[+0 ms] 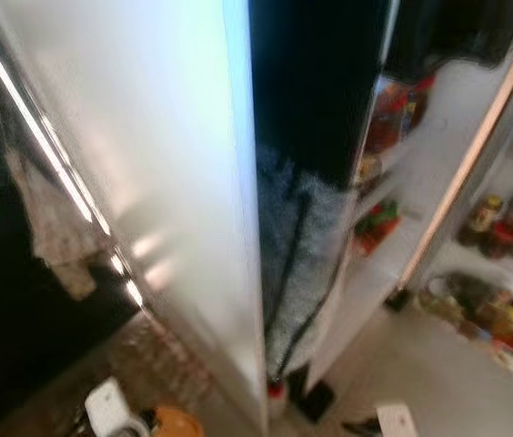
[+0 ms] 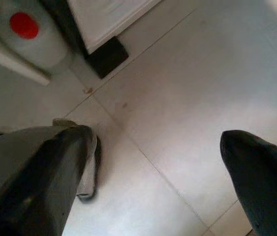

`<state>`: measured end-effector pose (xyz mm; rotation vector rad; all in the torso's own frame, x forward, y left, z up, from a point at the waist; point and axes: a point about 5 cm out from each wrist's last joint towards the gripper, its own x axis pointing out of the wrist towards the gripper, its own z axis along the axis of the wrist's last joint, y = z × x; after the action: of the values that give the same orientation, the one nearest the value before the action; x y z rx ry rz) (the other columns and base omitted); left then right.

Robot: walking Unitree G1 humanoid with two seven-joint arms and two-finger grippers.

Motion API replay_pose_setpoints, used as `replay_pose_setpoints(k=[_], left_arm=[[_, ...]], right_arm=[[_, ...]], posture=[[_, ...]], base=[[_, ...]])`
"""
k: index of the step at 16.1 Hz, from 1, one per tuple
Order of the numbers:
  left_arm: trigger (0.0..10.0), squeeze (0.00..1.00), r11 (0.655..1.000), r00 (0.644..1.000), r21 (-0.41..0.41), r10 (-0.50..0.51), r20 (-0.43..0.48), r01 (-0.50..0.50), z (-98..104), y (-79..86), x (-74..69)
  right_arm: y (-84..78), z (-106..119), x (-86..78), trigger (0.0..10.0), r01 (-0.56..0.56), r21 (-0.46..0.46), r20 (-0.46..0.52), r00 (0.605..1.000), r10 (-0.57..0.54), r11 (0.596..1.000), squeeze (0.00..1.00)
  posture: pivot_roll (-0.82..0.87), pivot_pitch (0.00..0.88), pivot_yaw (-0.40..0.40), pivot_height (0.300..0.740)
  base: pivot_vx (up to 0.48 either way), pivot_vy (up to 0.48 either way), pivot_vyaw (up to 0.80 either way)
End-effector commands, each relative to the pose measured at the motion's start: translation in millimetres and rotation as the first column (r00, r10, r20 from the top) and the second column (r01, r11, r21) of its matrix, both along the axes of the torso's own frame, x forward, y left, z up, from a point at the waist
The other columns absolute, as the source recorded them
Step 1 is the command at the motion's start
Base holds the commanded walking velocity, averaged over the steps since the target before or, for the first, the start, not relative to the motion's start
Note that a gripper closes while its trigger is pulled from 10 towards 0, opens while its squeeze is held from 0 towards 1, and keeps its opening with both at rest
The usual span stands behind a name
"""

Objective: Restocking fridge

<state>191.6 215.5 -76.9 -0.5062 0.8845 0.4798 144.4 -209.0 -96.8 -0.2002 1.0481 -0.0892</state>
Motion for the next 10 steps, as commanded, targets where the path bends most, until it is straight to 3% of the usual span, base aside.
replay_pose_setpoints(k=[1, 10], left_arm=[[10.0, 0.00, 1.000, 1.000, 0.006, -0.016, -0.009, 0.016, 0.2, -1.0, 1.1], [10.0, 0.00, 1.000, 1.000, 0.009, -0.001, -0.002, 0.001, 1.5, 2.3, 2.2]], right_arm=[[-1.0, -2.0, -5.8, 10.0, -0.001, 0.011, -0.019, 1.000, 0.001, 1.000, 0.00], [-2.2, -1.7, -5.6, 10.0, -0.022, 0.010, -0.023, 0.999, 0.023, 1.000, 0.00]], posture=[[-0.15, 0.011, 0.110, 0.740], [-0.15, 0.032, 0.117, 0.740]], base=[[0.000, -0.431, 0.00], [0.000, -0.433, 0.00]])
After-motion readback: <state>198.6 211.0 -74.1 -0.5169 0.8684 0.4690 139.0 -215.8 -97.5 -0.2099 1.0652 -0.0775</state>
